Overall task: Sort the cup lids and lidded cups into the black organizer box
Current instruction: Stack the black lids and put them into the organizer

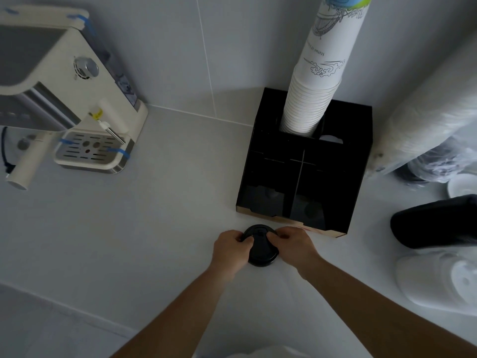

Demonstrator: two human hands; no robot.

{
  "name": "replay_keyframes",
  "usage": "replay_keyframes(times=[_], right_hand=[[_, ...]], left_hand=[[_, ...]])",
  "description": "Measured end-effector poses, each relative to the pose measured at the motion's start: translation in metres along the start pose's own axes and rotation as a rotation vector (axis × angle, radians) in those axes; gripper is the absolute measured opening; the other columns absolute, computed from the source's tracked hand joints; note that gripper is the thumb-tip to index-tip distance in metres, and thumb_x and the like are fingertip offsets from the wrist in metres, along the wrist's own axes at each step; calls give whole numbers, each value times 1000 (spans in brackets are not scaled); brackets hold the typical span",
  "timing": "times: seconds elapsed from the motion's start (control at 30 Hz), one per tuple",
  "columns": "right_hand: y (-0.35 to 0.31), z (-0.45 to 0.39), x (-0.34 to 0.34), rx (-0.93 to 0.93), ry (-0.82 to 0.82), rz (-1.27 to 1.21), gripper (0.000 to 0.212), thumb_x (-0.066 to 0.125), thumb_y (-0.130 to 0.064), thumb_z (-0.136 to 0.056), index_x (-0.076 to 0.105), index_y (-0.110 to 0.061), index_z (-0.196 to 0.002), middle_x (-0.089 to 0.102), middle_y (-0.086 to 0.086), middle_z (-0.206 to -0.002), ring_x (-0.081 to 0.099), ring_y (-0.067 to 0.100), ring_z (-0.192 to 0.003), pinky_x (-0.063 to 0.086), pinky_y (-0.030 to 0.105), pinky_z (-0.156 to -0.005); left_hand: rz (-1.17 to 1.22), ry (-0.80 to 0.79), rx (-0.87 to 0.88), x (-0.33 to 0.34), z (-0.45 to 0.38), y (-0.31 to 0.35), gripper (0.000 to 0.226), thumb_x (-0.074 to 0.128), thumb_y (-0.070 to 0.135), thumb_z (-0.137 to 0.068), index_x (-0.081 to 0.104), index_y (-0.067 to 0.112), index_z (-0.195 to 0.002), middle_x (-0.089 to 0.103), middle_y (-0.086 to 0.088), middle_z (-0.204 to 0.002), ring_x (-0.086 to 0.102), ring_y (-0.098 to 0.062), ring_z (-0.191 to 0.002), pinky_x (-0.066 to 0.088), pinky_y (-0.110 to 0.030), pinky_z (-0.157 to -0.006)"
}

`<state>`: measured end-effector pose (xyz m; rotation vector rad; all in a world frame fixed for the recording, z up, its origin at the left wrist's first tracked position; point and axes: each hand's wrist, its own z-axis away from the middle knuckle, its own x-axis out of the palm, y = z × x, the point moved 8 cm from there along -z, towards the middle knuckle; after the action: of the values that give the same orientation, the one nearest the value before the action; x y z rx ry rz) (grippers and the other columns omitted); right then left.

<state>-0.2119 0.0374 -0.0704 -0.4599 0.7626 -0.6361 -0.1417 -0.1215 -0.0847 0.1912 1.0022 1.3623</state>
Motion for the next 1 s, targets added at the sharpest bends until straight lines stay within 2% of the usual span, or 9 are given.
replay_keyframes(times=[0.17,0.23,0.33,0.43,0.53,0.6,0.73,0.87,1.0], right_hand=[[11,4,-1,18,-58,-165,22,69,-25,-89,73,-14,-107,69,-2,-94,62,12,-79,52,29,-78],[15,6,1,48,-96,-250,27,71,-18,-87,71,-11,-113,71,2,-102,65,17,-86,54,30,-78],[21,10,0,74,-92,-371,34,73,-10,-84,68,-7,-118,71,8,-107,68,26,-97,58,33,-80],[23,17,-6,67,-68,-425,33,74,-7,-84,68,-8,-116,69,4,-103,67,23,-96,57,31,-76],[25,25,-11,52,-68,-458,27,74,-6,-84,68,-11,-110,69,4,-101,67,23,-94,58,31,-75],[27,29,-13,41,-67,-483,28,74,-6,-83,69,-10,-111,70,8,-107,68,26,-98,59,38,-84],[25,38,-23,-25,-48,-487,31,75,-8,-83,70,-11,-113,70,8,-111,68,28,-100,59,43,-88],[13,42,-38,-76,-25,-532,24,72,-5,-84,70,-11,-108,70,10,-108,68,28,-99,58,38,-79],[-11,37,-58,-128,27,-539,29,72,-5,-85,67,-8,-113,70,12,-108,68,30,-99,58,38,-79]], left_hand=[[137,-37,-48,3,1,-8,28,61,24,-83,64,0,-69,65,-24,-76,67,-35,-76,57,-43,-70],[174,-60,-60,4,0,-10,27,63,28,-79,67,2,-75,68,-29,-92,68,-40,-90,57,-53,-80],[245,-106,-95,7,6,-12,21,65,34,-69,65,12,-69,68,-30,-101,67,-41,-97,54,-56,-88],[261,-140,-68,4,20,-4,15,67,33,-73,68,18,-69,70,-24,-100,68,-34,-96,54,-48,-91],[179,-133,-6,-3,33,4,26,63,31,-87,72,10,-99,69,-11,-95,66,-23,-91,50,-26,-75],[199,-117,-11,-6,39,5,33,63,31,-87,70,11,-112,70,-14,-105,66,-28,-102,48,-25,-76],[206,-123,68,-12,53,14,29,66,25,-82,71,13,-109,71,-15,-104,68,-25,-95,51,-27,-77],[276,-17,95,-24,61,27,23,71,22,-77,66,20,-100,69,2,-102,65,-13,-96,50,-24,-76],[328,56,221,-30,60,49,17,72,20,-75,63,23,-90,71,6,-97,68,-6,-91,49,-20,-73]])
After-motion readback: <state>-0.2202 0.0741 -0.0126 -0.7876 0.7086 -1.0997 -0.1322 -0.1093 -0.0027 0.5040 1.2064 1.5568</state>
